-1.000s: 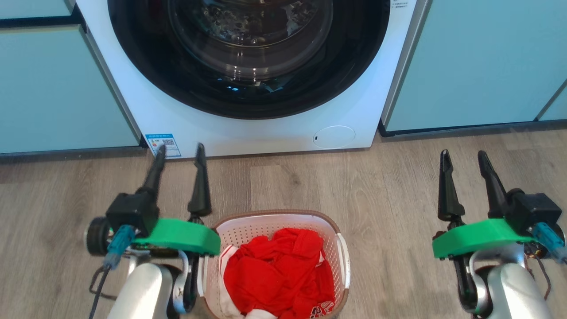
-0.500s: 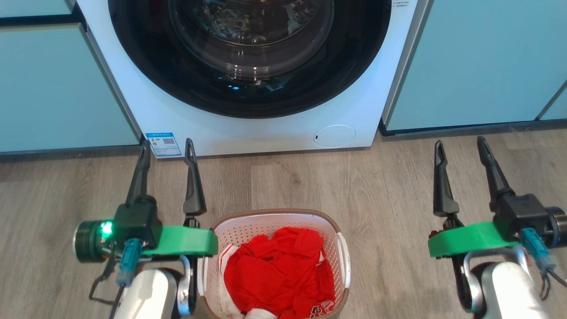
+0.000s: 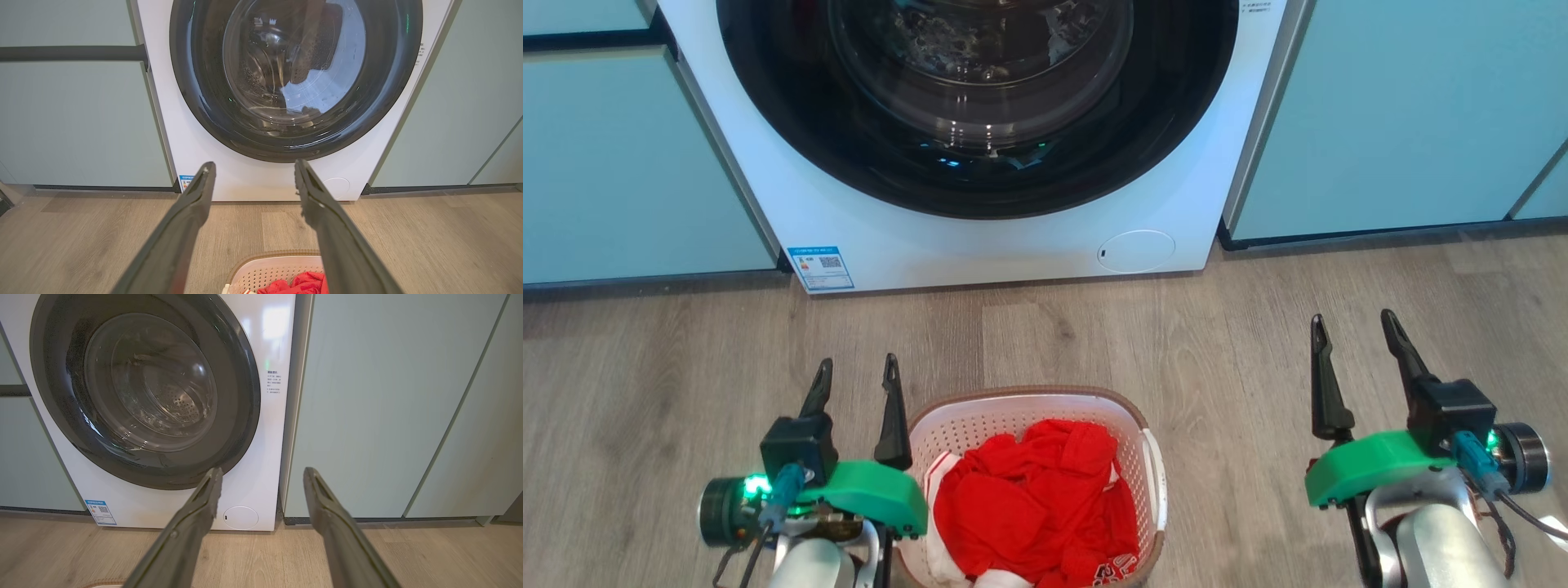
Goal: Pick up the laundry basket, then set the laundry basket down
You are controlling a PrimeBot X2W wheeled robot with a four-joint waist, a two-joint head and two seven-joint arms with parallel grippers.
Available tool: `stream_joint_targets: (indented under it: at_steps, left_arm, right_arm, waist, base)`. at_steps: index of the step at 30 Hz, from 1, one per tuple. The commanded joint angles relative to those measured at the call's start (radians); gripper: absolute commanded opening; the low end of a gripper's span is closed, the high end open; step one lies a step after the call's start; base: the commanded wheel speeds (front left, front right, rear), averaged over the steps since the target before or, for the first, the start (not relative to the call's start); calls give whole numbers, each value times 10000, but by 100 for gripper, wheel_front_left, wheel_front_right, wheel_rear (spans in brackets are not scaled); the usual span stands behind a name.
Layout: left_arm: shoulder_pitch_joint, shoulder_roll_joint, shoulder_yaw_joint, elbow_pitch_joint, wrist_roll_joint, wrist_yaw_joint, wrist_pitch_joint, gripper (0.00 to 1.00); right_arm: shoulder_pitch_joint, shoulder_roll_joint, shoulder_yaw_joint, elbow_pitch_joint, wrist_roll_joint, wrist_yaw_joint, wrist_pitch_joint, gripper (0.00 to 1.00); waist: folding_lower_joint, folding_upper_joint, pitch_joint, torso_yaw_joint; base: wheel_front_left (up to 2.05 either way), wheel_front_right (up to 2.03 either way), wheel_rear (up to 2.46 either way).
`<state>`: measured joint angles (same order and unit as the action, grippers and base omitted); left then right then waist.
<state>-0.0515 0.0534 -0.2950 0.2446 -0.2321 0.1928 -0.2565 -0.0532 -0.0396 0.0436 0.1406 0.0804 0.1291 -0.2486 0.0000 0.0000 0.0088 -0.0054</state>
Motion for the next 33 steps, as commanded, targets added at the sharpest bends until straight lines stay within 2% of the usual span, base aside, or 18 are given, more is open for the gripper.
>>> stream_joint_targets:
  at_steps: [1, 20, 26, 33]
  left_arm:
    - [-505, -31, 278, -261, -90, -31, -53, 100]
    - [-566, -31, 341, 158, -396, -13, -53, 100]
    - [-1259, -31, 221, 1276, -578, -128, -53, 100]
    - [-3178, -31, -209, 3981, -776, -521, -53, 100]
  right_arm:
    - [-328, -106, 269, -287, 19, 16, -132, 100]
    - [-389, -106, 485, -94, -14, 16, -132, 100]
    - [-916, -106, 767, 621, -69, 16, -132, 100]
    - [-2339, -106, 948, 2177, 144, 16, 52, 100]
  waist:
    - [0, 0, 2, 6]
    - [0, 0, 175, 51]
    - [0, 0, 1303, 147]
    - [0, 0, 3377, 468]
  base:
    - [0, 0, 0]
    - [0, 0, 0]
    - [0, 0, 0]
    - [0, 0, 0]
